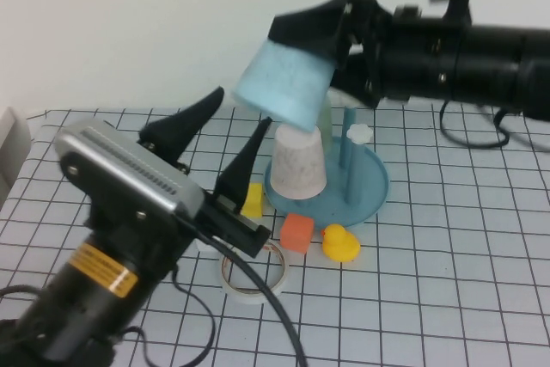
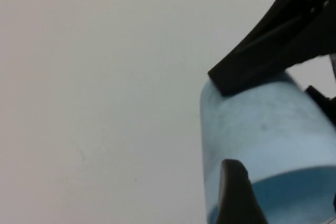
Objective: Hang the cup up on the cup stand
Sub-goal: Adjust the cup with two arms, then place the cup on the cup holder
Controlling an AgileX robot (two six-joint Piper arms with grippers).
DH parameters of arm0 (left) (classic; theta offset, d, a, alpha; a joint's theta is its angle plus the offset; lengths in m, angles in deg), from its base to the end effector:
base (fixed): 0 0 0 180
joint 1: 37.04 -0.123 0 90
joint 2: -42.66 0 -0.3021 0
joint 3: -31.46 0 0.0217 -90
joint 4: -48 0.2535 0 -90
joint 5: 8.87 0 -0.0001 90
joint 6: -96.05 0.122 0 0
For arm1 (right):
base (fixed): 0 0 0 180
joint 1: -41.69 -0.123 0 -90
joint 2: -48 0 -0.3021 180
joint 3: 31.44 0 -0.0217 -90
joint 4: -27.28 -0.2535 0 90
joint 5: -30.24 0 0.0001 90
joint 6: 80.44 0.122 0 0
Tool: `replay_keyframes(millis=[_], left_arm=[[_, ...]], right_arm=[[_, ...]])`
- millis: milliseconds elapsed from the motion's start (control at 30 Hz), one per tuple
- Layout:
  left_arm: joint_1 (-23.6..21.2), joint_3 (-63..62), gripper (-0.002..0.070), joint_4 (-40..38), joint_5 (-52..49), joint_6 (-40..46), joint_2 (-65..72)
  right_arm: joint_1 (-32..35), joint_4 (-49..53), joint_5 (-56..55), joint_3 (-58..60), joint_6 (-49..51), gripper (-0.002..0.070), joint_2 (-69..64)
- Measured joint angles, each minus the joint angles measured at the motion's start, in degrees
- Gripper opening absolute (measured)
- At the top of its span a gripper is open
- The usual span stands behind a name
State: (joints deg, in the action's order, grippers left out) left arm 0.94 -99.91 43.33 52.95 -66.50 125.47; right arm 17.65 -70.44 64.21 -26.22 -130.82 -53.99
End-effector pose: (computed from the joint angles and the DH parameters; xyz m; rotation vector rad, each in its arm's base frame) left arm 0.2267 -0.1659 0.3133 0.4907 1.1202 -0.3028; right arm 0.3475 0.2290 0.3431 -0.0452 1.9832 1.3951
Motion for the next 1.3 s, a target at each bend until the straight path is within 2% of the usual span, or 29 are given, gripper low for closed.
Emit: replay_keyframes(millis=[100,200,267,333,367,433,500,600,700,767,933,1000,1167,1300], left_arm=[[0.00,0.00,0.0358,-0.48,-5.05,-0.12,-4.01],[0.00,0.00,0.0337,-5.25,-14.57,-0.73,-9.22],[0.00,0.00,0.0273,-12.31,-21.83,-0.15,-13.57],[-0.12,0.13,0.0159,-20.30,-27.84,4.53,-17.76],[-0.37,0.24,0.0104,-24.96,-30.79,8.62,-20.27],[-1.44,0.24,0.0043,-34.06,-36.24,19.68,-25.20],[-2.44,0.24,0.0020,-42.94,-41.49,31.62,-29.88],[-4.11,0.37,0.0005,-61.92,-47.85,51.16,-37.91],[-4.62,1.33,0.0000,-81.74,-45.44,69.51,-45.43],[-4.62,2.23,0.0000,-89.98,-36.99,79.36,-50.31],[-4.62,4.08,0.0000,-96.71,-7.80,84.48,-60.58],[-4.62,4.08,0.0000,-97.69,-4.04,87.30,-65.19],[-4.62,4.08,-0.0001,-97.95,-12.57,96.08,-73.63],[-4.62,4.54,-0.0001,-97.70,-18.50,97.49,-75.85]], right_arm=[[0.00,0.00,-3.40,-1.42,-6.00,0.0589,0.00],[0.00,0.00,-7.62,-2.56,-16.53,0.0589,0.00],[0.00,0.00,-10.46,-2.54,-23.86,0.0589,0.00],[0.00,-0.11,-14.14,-2.54,-31.00,0.0589,0.00],[0.00,-0.11,-15.94,-2.54,-33.77,0.0589,0.00],[0.00,-0.19,-19.52,-2.54,-37.73,0.0589,0.00],[0.00,-0.33,-22.50,-2.54,-41.88,0.0589,-0.02],[0.00,-0.57,-25.38,-2.54,-47.45,0.0589,-0.38],[0.00,-0.80,-27.44,-3.13,-51.57,0.0589,-1.52],[0.00,-0.95,-29.10,-3.78,-52.49,0.0589,-2.60],[0.00,-1.21,-31.16,-5.60,-53.24,0.0589,-6.39],[0.00,-1.28,-31.63,-6.55,-53.37,0.0589,-8.20],[0.00,-1.42,-31.86,-9.54,-52.38,0.0589,-12.84],[0.00,-1.42,-31.99,-12.15,-50.06,0.0589,-15.48]])
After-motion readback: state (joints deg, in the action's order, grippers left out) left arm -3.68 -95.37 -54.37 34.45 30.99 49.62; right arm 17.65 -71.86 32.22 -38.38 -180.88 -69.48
